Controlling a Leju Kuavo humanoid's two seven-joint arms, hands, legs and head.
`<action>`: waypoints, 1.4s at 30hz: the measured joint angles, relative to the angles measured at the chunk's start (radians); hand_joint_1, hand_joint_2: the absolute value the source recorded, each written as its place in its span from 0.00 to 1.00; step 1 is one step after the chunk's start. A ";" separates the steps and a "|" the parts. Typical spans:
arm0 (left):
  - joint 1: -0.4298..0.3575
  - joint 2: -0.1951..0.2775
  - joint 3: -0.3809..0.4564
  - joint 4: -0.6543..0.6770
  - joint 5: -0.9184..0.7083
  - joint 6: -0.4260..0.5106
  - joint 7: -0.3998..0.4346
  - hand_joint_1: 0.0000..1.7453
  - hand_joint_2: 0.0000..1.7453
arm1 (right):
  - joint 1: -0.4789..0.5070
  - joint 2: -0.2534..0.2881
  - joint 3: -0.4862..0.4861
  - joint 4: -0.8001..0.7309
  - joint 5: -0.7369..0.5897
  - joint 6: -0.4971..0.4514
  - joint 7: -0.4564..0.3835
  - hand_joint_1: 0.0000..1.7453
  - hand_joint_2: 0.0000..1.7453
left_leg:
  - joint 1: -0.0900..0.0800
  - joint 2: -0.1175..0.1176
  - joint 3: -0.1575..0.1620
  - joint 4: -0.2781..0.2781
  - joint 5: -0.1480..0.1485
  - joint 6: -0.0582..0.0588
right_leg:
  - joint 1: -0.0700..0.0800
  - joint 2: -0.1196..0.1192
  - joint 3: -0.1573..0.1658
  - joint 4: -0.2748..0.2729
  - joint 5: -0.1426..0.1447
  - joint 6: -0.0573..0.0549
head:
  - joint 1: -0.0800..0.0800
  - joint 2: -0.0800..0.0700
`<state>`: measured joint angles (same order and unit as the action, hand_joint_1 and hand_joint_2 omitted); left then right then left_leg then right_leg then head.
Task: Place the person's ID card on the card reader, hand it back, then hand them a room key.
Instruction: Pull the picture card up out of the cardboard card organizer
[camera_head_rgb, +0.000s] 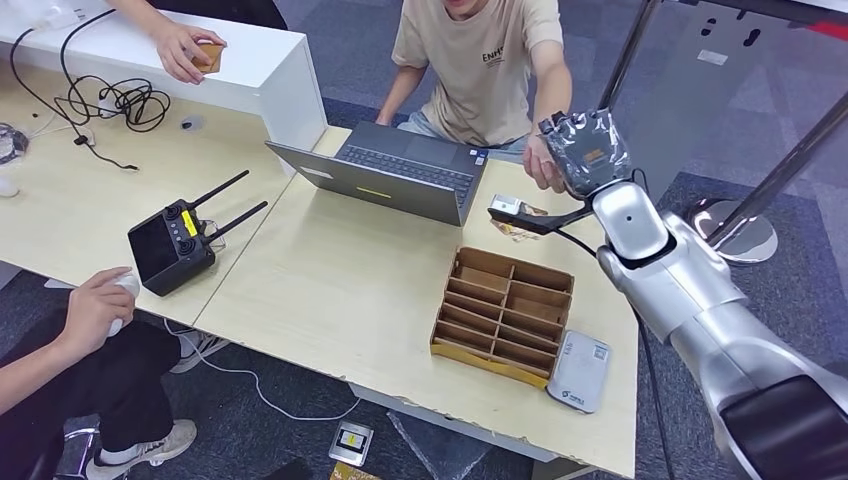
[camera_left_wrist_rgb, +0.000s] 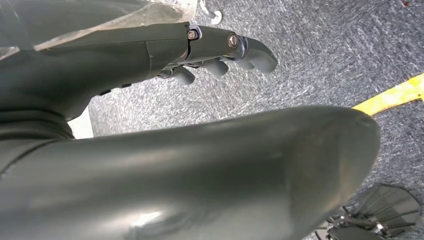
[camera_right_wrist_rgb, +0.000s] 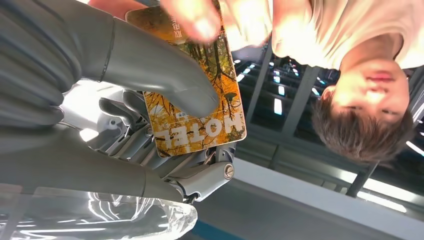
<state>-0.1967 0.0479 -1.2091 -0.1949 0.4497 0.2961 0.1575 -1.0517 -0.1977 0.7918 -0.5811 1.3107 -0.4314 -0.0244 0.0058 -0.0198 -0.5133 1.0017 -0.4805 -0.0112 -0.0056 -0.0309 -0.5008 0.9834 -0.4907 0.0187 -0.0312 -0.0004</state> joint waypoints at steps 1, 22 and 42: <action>0.000 0.000 -0.002 0.000 0.000 0.000 0.000 0.00 0.00 | 0.000 0.000 0.001 0.003 0.000 0.000 -0.001 1.00 1.00 | 0.000 0.000 0.000 0.000 0.000 0.000 | 0.000 0.000 0.000 0.000 0.000 0.000 | 0.000 0.000; -0.009 0.000 -0.048 0.000 -0.026 -0.005 0.000 0.00 0.00 | -0.001 -0.002 -0.015 0.042 -0.161 -0.008 0.013 0.00 0.00 | 0.000 0.000 0.000 0.000 0.000 0.000 | 0.000 0.000 0.000 0.000 0.000 0.000 | 0.000 0.000; 0.048 0.000 -0.065 0.000 0.018 0.053 -0.008 0.00 0.00 | 0.355 -0.056 -0.217 -0.546 -0.523 -0.147 0.086 0.00 0.00 | 0.000 0.000 0.001 0.000 0.000 0.000 | 0.000 0.000 0.001 0.000 0.000 0.000 | 0.000 0.000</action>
<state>-0.1488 0.0483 -1.2737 -0.1948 0.4672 0.3489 0.1492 -0.6969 -0.2532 0.5748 -1.1270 0.7873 -0.5783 0.0613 0.0062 -0.0202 -0.5128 1.0018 -0.4810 -0.0107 -0.0053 -0.0311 -0.5002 0.9830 -0.4908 0.0187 -0.0313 -0.0004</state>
